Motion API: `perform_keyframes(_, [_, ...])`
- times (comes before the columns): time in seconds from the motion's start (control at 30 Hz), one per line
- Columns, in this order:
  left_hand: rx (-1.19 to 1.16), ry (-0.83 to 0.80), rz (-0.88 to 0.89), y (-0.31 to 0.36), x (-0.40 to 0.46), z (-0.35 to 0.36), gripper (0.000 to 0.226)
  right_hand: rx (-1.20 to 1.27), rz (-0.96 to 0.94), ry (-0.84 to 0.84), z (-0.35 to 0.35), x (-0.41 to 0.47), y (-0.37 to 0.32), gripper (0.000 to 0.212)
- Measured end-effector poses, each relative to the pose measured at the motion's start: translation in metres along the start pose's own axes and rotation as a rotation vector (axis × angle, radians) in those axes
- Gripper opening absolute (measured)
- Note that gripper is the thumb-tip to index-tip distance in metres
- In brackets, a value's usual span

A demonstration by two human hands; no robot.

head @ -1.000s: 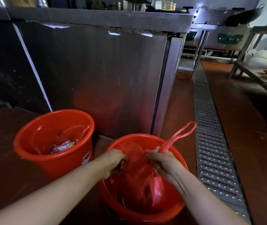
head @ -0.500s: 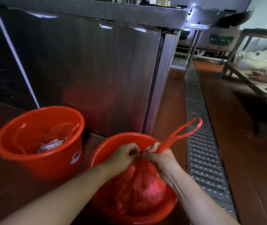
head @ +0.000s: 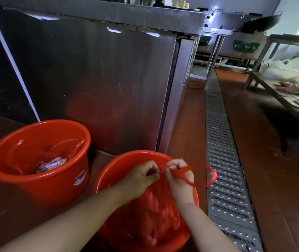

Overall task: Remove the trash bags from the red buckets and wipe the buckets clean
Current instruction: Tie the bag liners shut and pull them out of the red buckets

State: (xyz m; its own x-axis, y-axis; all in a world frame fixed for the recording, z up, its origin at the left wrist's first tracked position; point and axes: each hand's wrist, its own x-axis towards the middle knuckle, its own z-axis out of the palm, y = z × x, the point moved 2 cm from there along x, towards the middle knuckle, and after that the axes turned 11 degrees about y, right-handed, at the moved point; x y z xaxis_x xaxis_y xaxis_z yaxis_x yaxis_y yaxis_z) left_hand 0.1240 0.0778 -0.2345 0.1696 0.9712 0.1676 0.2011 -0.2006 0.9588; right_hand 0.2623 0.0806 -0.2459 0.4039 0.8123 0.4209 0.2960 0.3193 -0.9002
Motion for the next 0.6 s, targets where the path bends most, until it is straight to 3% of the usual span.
perform_keyframes(0.1, [-0.080,0.031,-0.093,0.000,0.001,-0.003,0.015,0.018,-0.040,0.036,-0.004,-0.006,-0.001,0.014])
perform_keyframes(0.27, [-0.184,-0.090,-0.281,0.002,0.009,-0.010,0.015,0.233,0.164,-0.074,-0.003,-0.019,-0.020,0.033])
perform_keyframes(0.33, [-0.134,-0.074,-0.293,0.002,0.011,-0.013,0.013,0.261,0.282,-0.191,0.001,-0.014,-0.019,0.037])
perform_keyframes(0.4, [-0.083,-0.041,-0.278,-0.001,0.014,-0.014,0.013,0.224,0.262,-0.223,-0.001,-0.005,-0.012,0.037])
perform_keyframes(0.5, [0.116,0.006,-0.118,0.003,0.018,-0.015,0.019,0.116,0.217,-0.295,-0.005,0.001,-0.005,0.029])
perform_keyframes(0.6, [0.448,0.086,0.225,0.014,0.019,-0.021,0.015,0.193,0.260,-0.357,-0.008,0.006,-0.010,0.022])
